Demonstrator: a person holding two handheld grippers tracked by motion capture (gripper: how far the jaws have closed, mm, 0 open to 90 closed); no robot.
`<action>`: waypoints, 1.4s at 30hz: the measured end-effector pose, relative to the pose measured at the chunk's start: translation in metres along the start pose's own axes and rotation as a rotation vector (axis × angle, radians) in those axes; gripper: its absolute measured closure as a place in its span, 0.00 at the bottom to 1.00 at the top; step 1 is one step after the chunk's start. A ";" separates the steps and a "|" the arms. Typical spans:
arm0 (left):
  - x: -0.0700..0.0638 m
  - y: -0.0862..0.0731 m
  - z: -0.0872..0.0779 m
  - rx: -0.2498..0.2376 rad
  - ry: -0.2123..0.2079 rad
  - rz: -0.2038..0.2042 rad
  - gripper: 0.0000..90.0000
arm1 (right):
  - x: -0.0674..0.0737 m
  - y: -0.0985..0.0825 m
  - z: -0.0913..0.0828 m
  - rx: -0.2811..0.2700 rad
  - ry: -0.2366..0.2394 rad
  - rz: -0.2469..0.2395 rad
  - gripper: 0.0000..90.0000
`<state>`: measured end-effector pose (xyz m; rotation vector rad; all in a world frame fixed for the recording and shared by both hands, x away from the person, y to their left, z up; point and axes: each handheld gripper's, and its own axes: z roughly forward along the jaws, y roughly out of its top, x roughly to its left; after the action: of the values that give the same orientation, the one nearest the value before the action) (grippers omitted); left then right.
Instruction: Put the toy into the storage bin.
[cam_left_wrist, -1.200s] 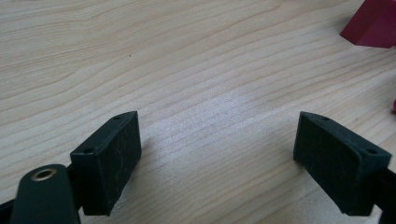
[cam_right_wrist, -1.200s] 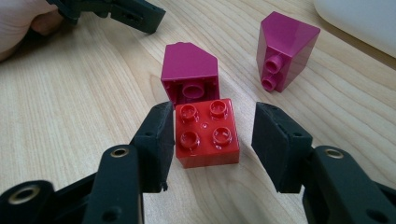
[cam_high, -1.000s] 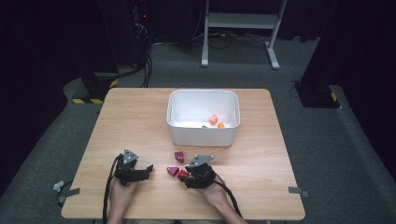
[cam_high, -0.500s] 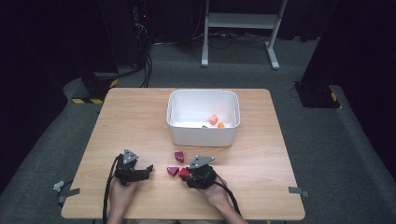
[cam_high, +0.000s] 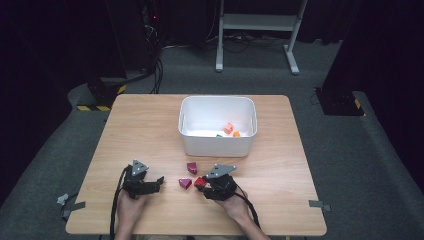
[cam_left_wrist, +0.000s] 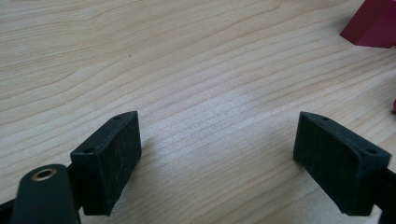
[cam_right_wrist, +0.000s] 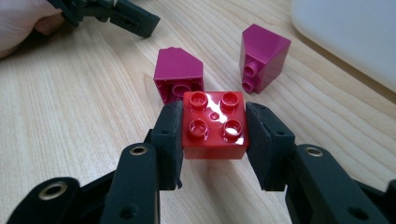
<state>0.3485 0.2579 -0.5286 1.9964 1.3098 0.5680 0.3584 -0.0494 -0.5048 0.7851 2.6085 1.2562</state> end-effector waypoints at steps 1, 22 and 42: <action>0.000 0.000 0.000 0.000 0.000 0.000 0.17 | -0.001 0.000 -0.002 0.000 0.000 0.000 0.66; 0.000 0.000 0.000 -0.002 0.000 -0.002 0.17 | -0.027 0.017 -0.051 -0.087 0.008 0.051 0.66; 0.000 0.000 0.000 0.000 0.000 0.000 0.17 | -0.053 0.052 -0.098 -0.142 -0.021 0.077 0.66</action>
<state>0.3485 0.2579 -0.5287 1.9967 1.3095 0.5683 0.3907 -0.1175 -0.4071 0.8753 2.4613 1.4280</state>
